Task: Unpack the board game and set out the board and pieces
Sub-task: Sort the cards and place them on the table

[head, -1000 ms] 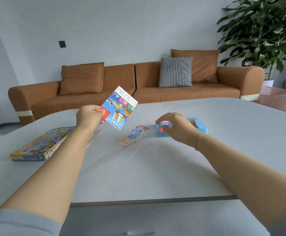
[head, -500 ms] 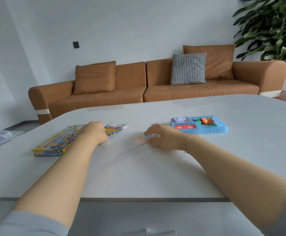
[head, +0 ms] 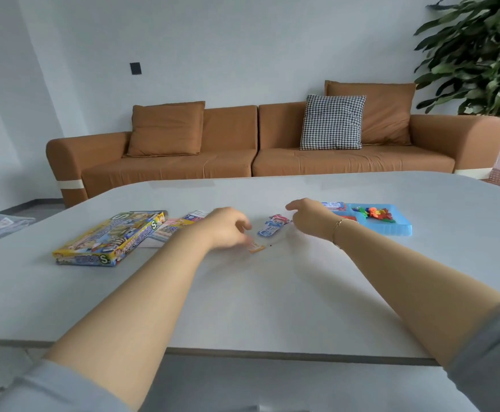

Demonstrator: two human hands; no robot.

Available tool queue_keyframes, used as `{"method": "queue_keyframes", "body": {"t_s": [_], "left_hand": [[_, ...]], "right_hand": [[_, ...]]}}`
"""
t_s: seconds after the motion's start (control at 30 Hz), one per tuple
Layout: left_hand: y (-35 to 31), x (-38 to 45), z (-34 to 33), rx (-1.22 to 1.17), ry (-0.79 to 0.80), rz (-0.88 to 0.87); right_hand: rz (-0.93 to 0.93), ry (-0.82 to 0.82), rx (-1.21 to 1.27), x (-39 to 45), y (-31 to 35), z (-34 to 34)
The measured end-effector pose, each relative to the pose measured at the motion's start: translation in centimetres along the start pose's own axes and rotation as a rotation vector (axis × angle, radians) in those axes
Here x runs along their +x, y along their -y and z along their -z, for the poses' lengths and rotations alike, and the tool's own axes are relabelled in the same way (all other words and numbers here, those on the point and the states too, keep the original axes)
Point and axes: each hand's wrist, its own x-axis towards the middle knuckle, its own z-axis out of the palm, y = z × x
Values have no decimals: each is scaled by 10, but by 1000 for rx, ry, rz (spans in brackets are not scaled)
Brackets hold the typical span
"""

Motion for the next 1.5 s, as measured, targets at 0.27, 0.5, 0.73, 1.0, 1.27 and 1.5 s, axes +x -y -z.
{"method": "queue_keyframes", "body": {"t_s": [0.27,0.5,0.73,1.0,1.27,1.5], "left_hand": [[4,15,-5,-50,134,148],[9,9,-1,-274,86,141],[-19,0,-8,-681,252,108],[-41,8,-17,-183,175,150],[-41,8,-19,-223,204,101],[-45,16,-23,-242,209,89]], "right_hand": [[117,93,30,7,-3,-19],[218,86,138,-18,-19,-16],[84,-14,219,-29,-23,0],[88,26,206,-32,-22,4],[50,60,245,-34,-28,11],[109,-277,231,-33,-39,33]]}}
